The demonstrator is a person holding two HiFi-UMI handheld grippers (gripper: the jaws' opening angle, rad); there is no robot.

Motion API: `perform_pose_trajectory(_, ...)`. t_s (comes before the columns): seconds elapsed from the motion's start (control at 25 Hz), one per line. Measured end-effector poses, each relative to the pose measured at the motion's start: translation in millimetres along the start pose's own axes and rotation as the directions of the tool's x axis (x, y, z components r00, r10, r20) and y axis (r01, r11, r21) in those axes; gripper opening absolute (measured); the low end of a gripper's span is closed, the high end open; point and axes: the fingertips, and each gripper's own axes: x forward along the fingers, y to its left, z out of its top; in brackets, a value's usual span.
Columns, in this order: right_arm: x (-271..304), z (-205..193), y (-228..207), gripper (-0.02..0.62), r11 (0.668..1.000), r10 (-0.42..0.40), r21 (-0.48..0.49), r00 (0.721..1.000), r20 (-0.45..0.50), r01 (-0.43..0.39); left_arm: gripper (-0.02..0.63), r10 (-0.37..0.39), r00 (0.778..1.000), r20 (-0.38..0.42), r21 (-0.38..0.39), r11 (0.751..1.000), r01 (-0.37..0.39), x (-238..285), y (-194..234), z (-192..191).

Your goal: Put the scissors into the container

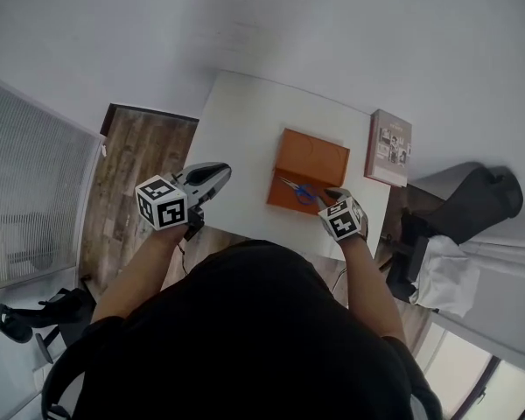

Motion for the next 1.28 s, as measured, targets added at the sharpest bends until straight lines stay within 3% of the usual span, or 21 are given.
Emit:
perform_pose_trajectory(0.28,-39,2,-7,0.097,0.989,-0.045,0.144,0.993,0.106,0.030,0.035,-0.045,0.999,-0.014,0.038,0.998,0.046,3,-17,3)
perform_pose_trajectory(0.6,-76,-8,-12,0.095,0.969,-0.130,0.232,0.977,0.169,0.088,0.035,-0.089,0.996,-0.032,0.070,0.993,0.091,7,-32,5)
perform_pose_trajectory(0.88,-102,-24,-16,0.092,0.912,-0.177,0.404,0.951,0.253,0.062,0.035,-0.111,0.993,-0.049,0.086,0.990,0.115,10,-39,4)
perform_pose_trajectory(1.28,-128,-37,-12,0.091,0.862,-0.241,0.504,0.922,0.303,0.060,0.035,-0.131,0.989,-0.061,0.101,0.985,0.137,8,-48,6)
